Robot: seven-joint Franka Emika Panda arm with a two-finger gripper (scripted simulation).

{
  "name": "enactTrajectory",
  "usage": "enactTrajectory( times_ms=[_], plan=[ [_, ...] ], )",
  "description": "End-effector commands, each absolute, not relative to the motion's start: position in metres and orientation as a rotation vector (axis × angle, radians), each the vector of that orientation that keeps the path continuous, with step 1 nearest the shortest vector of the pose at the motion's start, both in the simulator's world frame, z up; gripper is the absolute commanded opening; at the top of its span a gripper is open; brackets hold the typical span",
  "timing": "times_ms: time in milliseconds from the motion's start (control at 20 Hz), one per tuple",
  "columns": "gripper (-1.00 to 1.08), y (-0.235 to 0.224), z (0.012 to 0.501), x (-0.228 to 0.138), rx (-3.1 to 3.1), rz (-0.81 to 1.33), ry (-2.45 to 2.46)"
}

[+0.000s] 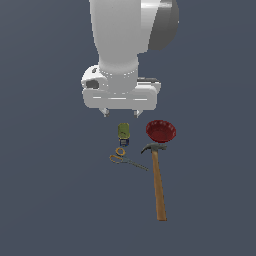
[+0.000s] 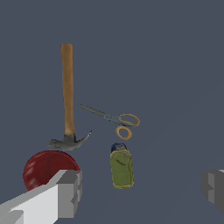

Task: Pick up a designated object from a clutter of objects.

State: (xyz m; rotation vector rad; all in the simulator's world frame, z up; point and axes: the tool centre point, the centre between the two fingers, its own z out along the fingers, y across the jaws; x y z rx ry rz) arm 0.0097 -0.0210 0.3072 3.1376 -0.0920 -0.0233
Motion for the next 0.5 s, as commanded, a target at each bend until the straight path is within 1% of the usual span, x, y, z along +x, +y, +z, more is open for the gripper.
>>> enactTrajectory(
  times_ms=[0,450],
  plan=[
    [1.00,-0.021,0.307,0.010,3.138,-0.023,-0.092],
    [1.00,-0.003,0.311,0.014,3.168,0.008,-0.124]
  ],
)
